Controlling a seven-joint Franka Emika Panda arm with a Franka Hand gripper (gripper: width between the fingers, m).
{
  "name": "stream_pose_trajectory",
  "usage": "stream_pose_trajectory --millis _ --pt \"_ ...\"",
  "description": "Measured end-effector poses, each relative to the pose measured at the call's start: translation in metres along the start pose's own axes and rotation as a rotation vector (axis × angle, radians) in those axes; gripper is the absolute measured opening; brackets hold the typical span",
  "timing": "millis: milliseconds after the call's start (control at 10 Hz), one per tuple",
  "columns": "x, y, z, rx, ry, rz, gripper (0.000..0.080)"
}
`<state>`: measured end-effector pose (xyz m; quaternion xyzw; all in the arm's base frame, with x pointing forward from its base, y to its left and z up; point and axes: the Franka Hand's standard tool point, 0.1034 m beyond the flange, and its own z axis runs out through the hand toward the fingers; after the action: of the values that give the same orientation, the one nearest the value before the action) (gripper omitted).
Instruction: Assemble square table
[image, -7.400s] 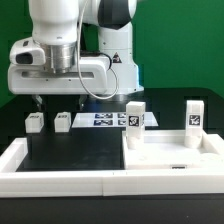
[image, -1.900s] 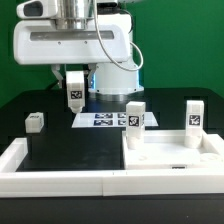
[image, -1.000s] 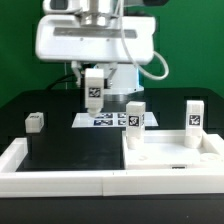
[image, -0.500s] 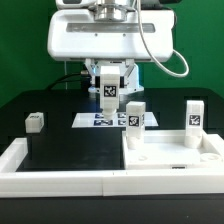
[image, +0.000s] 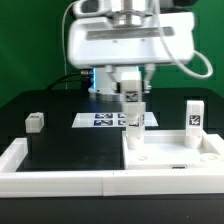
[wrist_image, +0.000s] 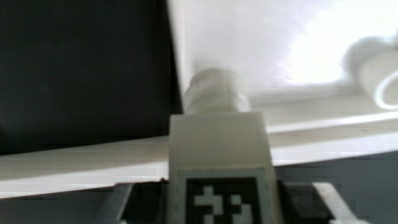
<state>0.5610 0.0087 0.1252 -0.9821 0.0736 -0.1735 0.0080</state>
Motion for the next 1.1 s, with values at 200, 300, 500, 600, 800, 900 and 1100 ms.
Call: stream_pose_trajectory --millis 200,300,500,600,800,900,1100 --pt "0.013 -0.037 0.009 0.016 0.015 0.025 0.029" --pt "0.021 -0.053 0.013 0.024 0.028 0.022 0.029" --pt "0.022 -0.053 0.014 0.021 0.033 0.019 0.029" --pt "0.022 -0.053 0.014 0.021 0.033 0.019 0.029" --pt "0.024 -0.054 0.013 0.017 0.077 0.02 0.029" --pt "0.018 -0.061 0.011 0.01 0.163 0.011 0.029" --pt "0.009 -0.083 0.018 0.022 0.177 0.003 0.029"
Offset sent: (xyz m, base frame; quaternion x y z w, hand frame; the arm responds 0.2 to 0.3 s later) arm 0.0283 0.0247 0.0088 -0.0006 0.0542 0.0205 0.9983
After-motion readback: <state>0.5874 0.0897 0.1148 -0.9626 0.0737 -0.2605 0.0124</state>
